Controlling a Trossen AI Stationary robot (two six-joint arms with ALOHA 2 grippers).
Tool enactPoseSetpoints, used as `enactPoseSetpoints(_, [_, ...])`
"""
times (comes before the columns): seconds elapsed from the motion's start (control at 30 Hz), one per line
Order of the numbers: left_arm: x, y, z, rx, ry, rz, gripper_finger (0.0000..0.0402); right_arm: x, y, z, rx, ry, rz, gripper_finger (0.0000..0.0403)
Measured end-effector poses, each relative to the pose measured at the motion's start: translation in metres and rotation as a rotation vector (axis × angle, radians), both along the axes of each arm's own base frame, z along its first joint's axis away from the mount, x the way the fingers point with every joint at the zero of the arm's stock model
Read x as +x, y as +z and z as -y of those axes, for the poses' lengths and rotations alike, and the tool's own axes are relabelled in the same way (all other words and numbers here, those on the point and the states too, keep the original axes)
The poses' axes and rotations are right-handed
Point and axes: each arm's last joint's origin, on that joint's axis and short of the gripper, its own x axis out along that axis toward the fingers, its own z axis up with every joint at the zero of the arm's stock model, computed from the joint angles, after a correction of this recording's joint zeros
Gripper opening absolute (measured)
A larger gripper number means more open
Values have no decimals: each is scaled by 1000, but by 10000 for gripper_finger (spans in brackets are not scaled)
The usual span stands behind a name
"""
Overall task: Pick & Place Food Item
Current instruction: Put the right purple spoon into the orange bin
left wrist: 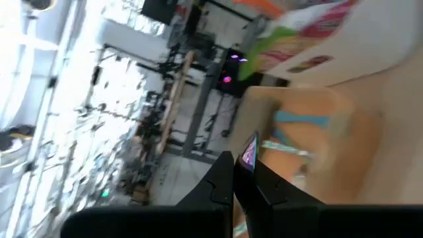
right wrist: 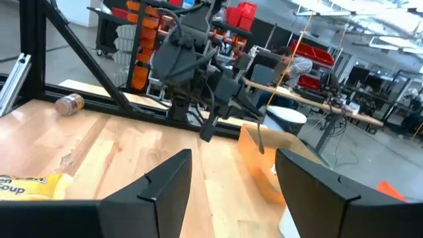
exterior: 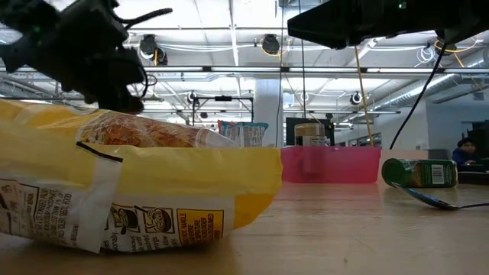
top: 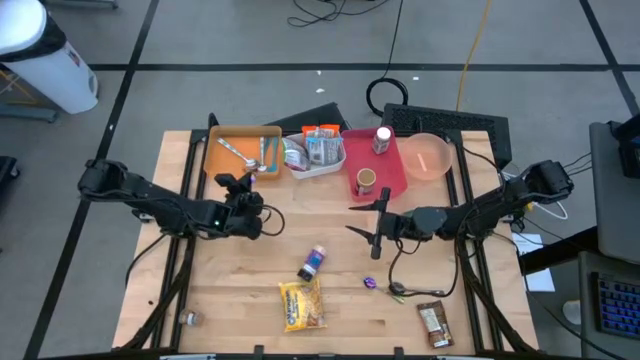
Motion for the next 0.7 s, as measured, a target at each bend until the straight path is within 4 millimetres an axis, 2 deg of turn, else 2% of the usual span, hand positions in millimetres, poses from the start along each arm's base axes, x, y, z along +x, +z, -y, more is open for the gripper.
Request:
enactPoseSetpoints(0.13, [4, -12, -5, -48, -111, 8, 8, 0, 0, 1, 51, -51, 6, 210])
enactPoseSetpoints(0.27, [5, -11, -15, -16, -241, 39, 8, -1, -2, 3, 75, -93, 1, 210])
enactPoseSetpoints(0.4, [3, -10, -30, 18, -278, 14, 8, -1, -4, 3, 102, -102, -15, 210])
enactPoseSetpoints(0.7, [4, -14, -58, -54, -323, 45, 13, -1, -5, 5, 104, -184, -15, 210])
